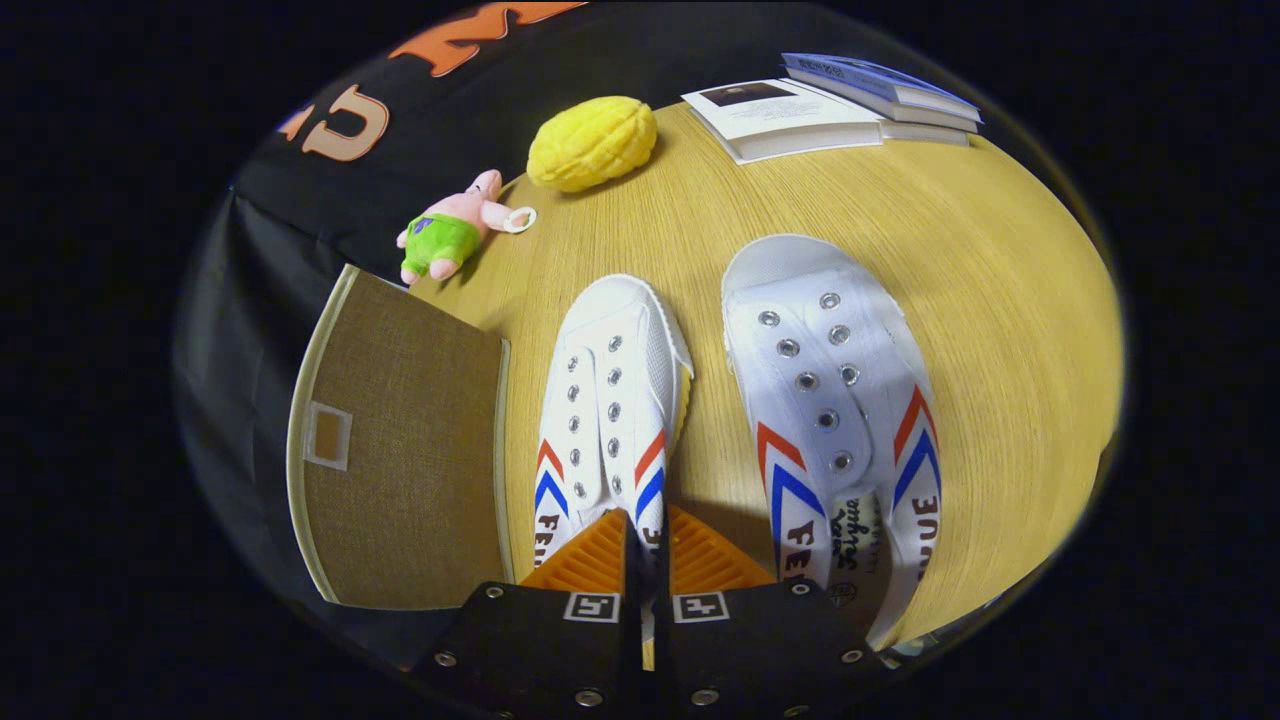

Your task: Open the storage box then place both shoes into the box .Put the left shoe in first, then the right shoe, with the right side of both shoes facing outward in a uniform manner.

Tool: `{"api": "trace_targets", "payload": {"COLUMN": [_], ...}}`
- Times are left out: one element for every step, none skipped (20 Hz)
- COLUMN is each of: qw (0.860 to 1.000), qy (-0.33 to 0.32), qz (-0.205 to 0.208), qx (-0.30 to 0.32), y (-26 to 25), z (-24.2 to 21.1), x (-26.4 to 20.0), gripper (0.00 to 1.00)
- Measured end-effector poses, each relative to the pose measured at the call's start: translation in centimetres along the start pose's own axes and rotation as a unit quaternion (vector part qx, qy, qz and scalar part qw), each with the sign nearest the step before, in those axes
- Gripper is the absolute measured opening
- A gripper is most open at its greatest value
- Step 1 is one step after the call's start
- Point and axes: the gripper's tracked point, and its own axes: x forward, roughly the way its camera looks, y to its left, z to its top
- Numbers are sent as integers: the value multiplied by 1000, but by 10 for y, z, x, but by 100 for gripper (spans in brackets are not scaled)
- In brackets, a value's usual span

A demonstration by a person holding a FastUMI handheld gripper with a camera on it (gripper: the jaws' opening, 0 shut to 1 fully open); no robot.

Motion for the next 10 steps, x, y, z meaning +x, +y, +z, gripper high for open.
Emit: {"api": "trace_targets", "payload": {"qw": [1000, 1000, 999, 999, 999, 998, 998, 997, 997, 996], "qy": [-5, -9, -17, -24, -29, -32, -36, -41, -46, -52], "qz": [9, 17, 21, 28, 36, 43, 50, 56, 59, 65], "qx": [5, 12, 18, 23, 24, 25, 29, 32, 34, 33], "y": [5, 10, 17, 22, 27, 32, 35, 39, 43, 48], "z": [3, 9, 17, 24, 27, 30, 33, 36, 39, 43], "x": [-5, -11, -11, -12, -16, -18, -22, -25, -29, -33], "gripper": [5, 5, 5, 5, 5, 5, 5, 5, 5, 4]}}
